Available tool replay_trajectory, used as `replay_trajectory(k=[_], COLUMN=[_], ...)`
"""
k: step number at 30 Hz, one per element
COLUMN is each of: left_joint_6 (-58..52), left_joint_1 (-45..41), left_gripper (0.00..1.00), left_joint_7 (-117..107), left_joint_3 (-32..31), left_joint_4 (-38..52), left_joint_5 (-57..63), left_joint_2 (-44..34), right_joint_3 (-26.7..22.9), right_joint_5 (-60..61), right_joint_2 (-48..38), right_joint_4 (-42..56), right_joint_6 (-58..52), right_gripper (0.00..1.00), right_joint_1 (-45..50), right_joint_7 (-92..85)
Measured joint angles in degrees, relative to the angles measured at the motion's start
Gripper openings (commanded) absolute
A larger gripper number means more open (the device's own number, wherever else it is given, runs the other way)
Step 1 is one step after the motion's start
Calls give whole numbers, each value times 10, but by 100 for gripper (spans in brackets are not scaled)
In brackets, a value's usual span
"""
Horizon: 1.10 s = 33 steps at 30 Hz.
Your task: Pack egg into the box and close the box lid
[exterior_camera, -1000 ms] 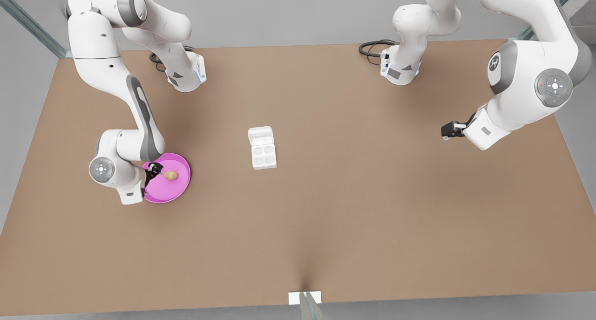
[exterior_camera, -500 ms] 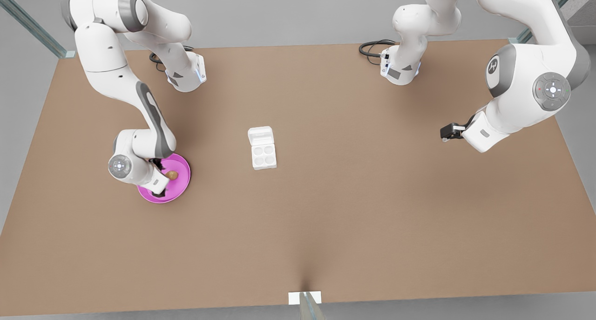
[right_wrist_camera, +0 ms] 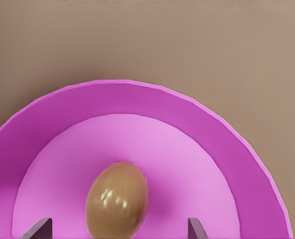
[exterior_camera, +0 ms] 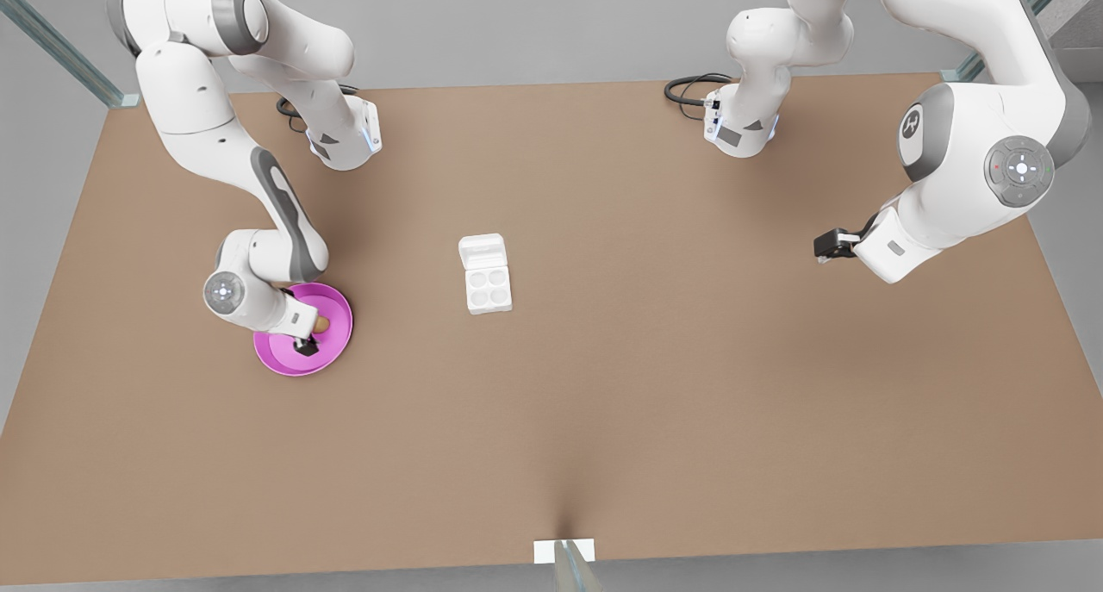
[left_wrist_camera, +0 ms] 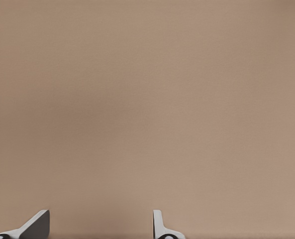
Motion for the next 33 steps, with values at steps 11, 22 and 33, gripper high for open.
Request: replay_trajectory(k=[11, 22, 33], left_joint_6=[0, 1, 1], left_joint_1=[0, 0, 0], left_gripper=[100, 100, 100], left_joint_7=[0, 0, 0], left_joint_3=[0, 0, 0], left_joint_4=[0, 0, 0], left_joint_5=[0, 0, 0], left_joint_2=[0, 2, 3], right_joint_3=[11, 14, 16], right_joint_5=[18, 33, 38], right_joint_2=[2, 8, 10], right_joint_4=[-16, -15, -15], right_joint_6=[11, 13, 13], right_gripper=[100, 74, 62], right_joint_1=[-6, -10, -15], right_joint_7=[-61, -93, -110])
